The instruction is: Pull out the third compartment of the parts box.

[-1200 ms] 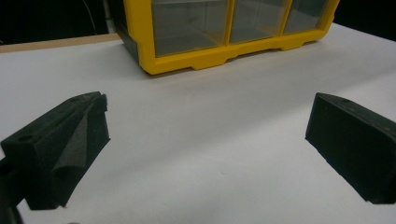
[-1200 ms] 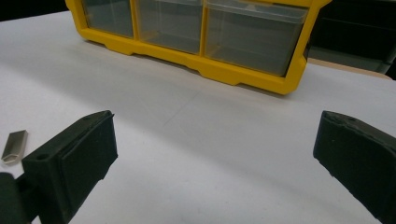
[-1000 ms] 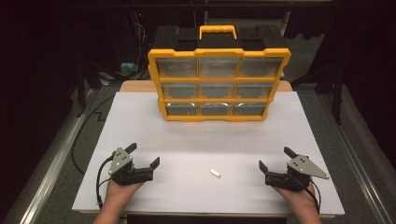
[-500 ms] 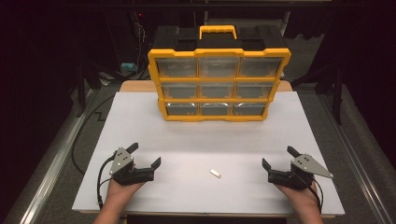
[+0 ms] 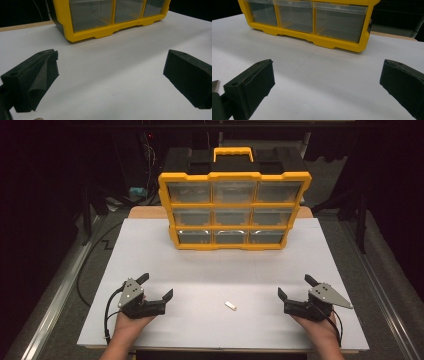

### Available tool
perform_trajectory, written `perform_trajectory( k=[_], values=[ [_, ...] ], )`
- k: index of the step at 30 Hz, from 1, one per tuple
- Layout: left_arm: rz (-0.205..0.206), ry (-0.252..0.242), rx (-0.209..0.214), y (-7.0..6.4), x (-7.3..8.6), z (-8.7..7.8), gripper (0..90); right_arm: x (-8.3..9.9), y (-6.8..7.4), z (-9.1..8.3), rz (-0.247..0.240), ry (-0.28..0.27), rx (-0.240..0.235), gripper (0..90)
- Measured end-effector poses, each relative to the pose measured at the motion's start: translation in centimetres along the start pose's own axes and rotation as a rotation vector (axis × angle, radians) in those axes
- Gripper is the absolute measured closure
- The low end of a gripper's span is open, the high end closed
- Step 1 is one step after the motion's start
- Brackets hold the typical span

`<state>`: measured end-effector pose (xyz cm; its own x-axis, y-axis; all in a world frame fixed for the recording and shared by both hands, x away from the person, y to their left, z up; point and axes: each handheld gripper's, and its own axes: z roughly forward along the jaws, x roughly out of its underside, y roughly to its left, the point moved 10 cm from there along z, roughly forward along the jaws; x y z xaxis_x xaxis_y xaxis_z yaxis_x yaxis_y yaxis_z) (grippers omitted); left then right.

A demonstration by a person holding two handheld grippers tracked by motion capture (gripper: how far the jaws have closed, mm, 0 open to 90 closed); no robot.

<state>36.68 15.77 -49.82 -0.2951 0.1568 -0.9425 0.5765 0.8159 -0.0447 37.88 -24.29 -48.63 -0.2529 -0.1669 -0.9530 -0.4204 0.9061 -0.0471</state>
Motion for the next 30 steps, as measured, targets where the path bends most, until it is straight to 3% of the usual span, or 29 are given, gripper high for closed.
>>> perform_trajectory(
  k=[10,30],
  values=[
    [0.002,-0.003,-0.001,0.1,0.0,0.0,0.8,-0.6,0.4,1.4,-0.013,-0.005,-0.007,0.3],
    [0.008,-0.002,-0.003,0.2,0.1,-0.2,0.8,-2.0,-1.0,5.0,0.006,0.003,0.019,0.3]
  ],
)
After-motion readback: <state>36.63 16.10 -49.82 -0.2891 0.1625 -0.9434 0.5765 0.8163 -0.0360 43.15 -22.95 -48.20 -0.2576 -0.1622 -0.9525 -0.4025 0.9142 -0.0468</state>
